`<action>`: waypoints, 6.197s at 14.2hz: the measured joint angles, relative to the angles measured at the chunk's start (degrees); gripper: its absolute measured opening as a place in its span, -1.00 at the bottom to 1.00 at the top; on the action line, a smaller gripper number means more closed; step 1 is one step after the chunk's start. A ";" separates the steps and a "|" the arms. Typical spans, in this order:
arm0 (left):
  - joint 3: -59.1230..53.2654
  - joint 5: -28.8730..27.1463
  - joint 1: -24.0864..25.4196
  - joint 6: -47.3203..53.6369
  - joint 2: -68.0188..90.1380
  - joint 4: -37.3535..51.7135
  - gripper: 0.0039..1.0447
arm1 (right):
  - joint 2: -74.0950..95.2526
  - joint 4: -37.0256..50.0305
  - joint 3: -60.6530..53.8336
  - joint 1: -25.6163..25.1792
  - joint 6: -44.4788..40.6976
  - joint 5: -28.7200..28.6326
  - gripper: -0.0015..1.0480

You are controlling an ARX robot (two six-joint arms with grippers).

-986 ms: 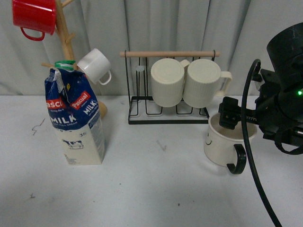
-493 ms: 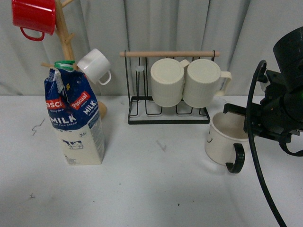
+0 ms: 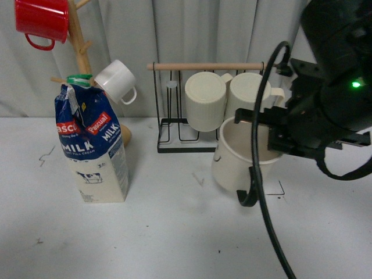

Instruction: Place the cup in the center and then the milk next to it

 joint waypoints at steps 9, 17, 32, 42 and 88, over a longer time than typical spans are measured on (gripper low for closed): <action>0.00 0.00 0.00 0.00 0.00 -0.02 0.88 | 15.32 -11.04 18.91 6.25 0.15 4.33 -0.94; 0.00 0.00 0.00 0.00 0.00 0.00 0.88 | 16.33 -11.43 19.67 6.16 -1.20 3.76 -0.92; 0.00 0.02 0.00 0.02 0.00 0.00 0.88 | -40.15 47.36 -37.59 -5.35 -20.57 11.06 -0.15; 0.00 0.04 0.00 0.00 0.00 -0.02 0.88 | -72.37 41.88 -63.76 -18.49 -22.95 -1.84 -0.96; 52.02 10.32 -2.01 6.36 94.55 15.17 0.88 | -111.97 7.37 -68.39 -18.40 -23.12 -2.34 0.87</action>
